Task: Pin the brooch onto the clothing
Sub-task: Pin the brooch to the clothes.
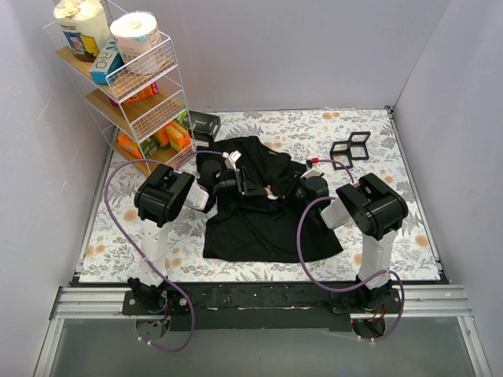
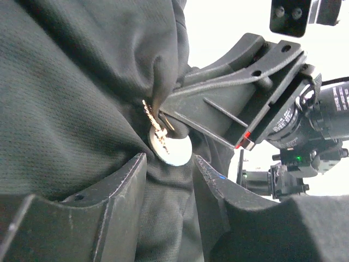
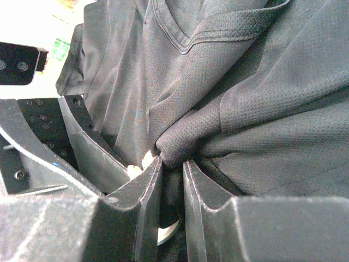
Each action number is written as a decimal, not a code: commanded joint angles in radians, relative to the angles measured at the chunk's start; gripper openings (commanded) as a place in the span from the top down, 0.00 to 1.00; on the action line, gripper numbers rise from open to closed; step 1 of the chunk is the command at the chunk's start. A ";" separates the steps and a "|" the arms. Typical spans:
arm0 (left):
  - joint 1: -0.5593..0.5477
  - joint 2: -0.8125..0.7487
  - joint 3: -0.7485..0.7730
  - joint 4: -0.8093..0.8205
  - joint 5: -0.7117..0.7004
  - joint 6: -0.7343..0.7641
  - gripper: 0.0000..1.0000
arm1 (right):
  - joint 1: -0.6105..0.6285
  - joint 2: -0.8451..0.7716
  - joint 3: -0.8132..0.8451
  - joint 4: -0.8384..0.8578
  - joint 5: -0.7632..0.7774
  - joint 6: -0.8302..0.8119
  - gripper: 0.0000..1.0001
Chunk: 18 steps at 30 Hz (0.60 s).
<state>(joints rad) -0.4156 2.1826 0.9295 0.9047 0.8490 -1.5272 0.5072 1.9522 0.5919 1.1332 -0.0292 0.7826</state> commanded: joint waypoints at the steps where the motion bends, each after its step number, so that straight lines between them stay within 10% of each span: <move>1: 0.003 -0.004 -0.006 -0.115 -0.159 0.042 0.60 | 0.007 -0.022 -0.015 0.019 0.012 -0.002 0.73; 18: -0.055 0.029 0.028 -0.142 -0.182 0.047 0.68 | 0.024 -0.015 -0.004 0.011 0.020 0.001 0.73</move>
<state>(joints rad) -0.4477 2.1788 0.9585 0.8505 0.7063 -1.5150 0.5175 1.9518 0.5911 1.1336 -0.0246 0.7837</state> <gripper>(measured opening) 0.323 0.271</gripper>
